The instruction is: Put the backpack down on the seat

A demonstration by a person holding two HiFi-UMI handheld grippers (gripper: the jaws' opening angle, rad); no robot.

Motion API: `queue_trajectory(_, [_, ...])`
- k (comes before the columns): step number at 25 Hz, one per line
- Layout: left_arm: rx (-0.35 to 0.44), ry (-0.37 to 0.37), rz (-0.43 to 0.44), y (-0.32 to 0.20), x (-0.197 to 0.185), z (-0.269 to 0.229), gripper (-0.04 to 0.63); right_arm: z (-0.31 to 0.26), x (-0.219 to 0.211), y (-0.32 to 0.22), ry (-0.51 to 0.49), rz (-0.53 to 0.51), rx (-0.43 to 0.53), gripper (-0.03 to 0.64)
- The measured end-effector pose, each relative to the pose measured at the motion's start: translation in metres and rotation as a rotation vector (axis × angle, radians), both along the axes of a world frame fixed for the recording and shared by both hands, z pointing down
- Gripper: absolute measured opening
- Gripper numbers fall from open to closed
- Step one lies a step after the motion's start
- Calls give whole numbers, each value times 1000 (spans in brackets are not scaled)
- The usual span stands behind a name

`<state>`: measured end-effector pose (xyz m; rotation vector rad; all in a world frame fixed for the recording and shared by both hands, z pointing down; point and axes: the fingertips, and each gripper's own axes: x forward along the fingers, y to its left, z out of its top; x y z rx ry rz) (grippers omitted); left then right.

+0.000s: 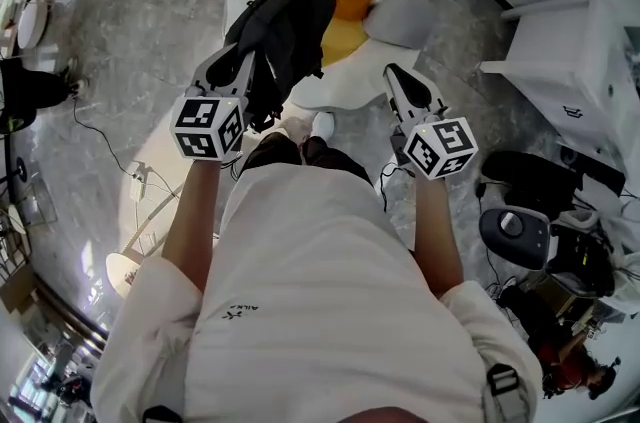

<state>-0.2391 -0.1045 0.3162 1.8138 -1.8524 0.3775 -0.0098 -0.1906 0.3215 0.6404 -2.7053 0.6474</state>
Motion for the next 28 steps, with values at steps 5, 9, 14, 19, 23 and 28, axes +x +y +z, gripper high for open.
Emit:
queue_trajectory(5, [-20, 0, 2, -16, -3, 21, 75, 17, -9, -15, -1, -11, -5, 25])
queue_trajectory(9, [-36, 3, 18, -30, -4, 39, 75, 35, -10, -22, 14, 3, -17, 26])
queue_trajectory(14, [-54, 27, 57, -38, 2, 62, 75, 64, 3, -20, 55, 58, -58, 26])
queue_trajectory(19, [-82, 40, 107, -52, 4, 91, 75, 85, 0, -21, 65, 110, -88, 26])
queue_trajectory(23, [-101, 44, 121, -63, 5, 116, 75, 101, -6, -20, 65, 129, -108, 25])
queue_trajectory(28, [-115, 51, 96, -75, -7, 149, 75, 125, -11, -17, 79, 129, -132, 25])
